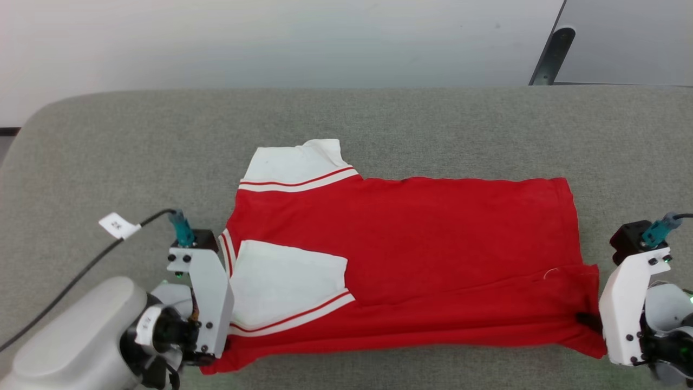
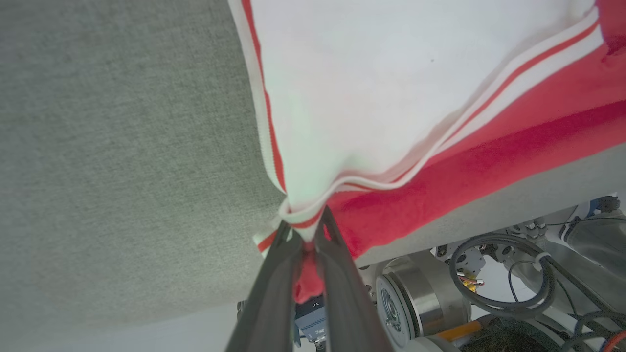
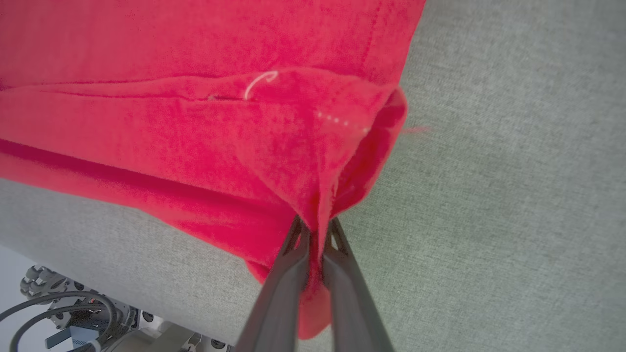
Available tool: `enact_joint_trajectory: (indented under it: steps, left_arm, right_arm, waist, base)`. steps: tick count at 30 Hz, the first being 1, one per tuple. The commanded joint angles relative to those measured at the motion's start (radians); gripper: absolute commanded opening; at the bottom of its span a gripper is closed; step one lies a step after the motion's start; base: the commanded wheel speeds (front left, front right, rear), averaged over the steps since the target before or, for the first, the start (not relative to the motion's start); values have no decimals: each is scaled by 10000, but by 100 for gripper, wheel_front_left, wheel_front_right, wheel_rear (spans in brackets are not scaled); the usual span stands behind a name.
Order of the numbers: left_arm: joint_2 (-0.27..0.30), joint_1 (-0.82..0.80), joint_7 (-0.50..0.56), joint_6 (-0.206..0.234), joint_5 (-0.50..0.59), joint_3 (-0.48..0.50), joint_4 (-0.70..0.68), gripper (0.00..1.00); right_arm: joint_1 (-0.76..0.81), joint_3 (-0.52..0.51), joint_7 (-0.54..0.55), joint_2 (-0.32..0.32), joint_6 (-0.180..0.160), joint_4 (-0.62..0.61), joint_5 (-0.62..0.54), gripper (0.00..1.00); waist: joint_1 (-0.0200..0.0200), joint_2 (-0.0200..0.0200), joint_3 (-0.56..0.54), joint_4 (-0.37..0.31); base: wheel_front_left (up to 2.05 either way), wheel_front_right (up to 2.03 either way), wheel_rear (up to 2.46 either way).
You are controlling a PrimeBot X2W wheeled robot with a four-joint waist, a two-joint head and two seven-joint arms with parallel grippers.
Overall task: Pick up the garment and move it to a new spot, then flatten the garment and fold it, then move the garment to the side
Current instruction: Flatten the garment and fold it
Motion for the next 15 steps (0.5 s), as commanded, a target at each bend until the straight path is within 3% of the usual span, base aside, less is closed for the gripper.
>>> enact_joint_trajectory:
  steps: [1,4,5,7,8,9,11,12,13,14,15]
  left_arm:
    - [32,82,-40,34,50,-19,28,0]
    - [-108,288,-164,34,120,-130,86,0]
    - [-190,307,-250,9,102,-127,152,0]
    - [-320,391,-394,-44,105,-158,322,0]
    - [-391,426,-452,-81,135,-189,446,16]
    - [-460,444,-508,-99,144,-225,554,18]
    - [-550,458,-554,-169,110,-251,726,27]
    - [-575,435,-596,-178,165,-261,797,39]
    - [-600,421,-607,-185,169,-266,854,44]
    - [-598,408,-617,-208,155,-254,901,60]
    - [-536,360,-637,-232,229,-271,917,100]
  right_arm:
    - [96,-77,-39,23,-11,-25,-102,22]
    - [225,-6,-56,203,-11,38,-174,31]
    - [185,3,-109,246,-11,52,-233,44]
    - [194,68,-197,325,-11,128,-284,52]
    - [193,114,-245,370,-11,155,-293,87]
    - [194,140,-294,391,-11,184,-296,100]
    - [219,171,-387,407,-11,210,-313,100]
    - [248,151,-433,418,-11,192,-298,100]
    - [285,131,-490,424,-11,164,-279,100]
    - [307,118,-530,413,-11,101,-240,100]
    - [329,106,-607,382,-11,-2,-227,100]
  waist:
    - [0,0,10,-16]
    - [0,0,9,-78]
    - [0,0,4,-97]
    - [0,0,-26,-129]
    - [0,0,-45,-145]
    - [0,0,-67,-159]
    - [0,0,-119,-194]
    - [0,0,-143,-207]
    - [0,0,-175,-222]
    - [0,0,-207,-241]
    - [0,0,-236,-268]
  base:
    - [0,0,0]
    - [0,0,0]
    - [0,0,0]
    - [0,0,0]
    - [0,0,0]
    - [0,0,0]
    - [0,0,0]
    - [0,0,0]
    - [0,0,0]
    - [0,0,0]
    - [0,0,0]
